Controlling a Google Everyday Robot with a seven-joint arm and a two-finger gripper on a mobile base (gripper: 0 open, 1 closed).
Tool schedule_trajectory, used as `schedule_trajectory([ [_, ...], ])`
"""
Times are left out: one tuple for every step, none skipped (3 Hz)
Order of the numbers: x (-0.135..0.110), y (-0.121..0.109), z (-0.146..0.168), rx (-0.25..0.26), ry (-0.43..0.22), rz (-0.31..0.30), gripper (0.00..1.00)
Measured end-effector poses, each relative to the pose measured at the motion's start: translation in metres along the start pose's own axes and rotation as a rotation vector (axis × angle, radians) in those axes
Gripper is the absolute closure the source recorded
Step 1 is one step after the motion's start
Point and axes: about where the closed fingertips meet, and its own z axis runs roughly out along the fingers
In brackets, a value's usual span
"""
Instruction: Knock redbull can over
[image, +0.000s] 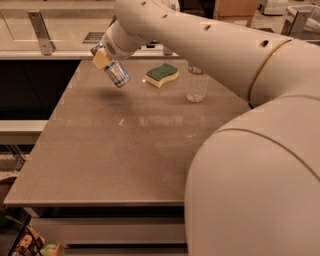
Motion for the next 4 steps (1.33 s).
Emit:
schedule_trajectory([
  [0.0, 0.005, 0.004, -0.037, 0.101, -0.052, 1.0],
  [0.009, 0.019, 0.014, -0.093, 0.181, -0.079, 1.0],
  [0.019, 0.034, 0.024, -0.14, 0.211, -0.074, 1.0],
  [0.03, 0.044, 0.038, -0.169, 0.231, -0.071, 1.0],
])
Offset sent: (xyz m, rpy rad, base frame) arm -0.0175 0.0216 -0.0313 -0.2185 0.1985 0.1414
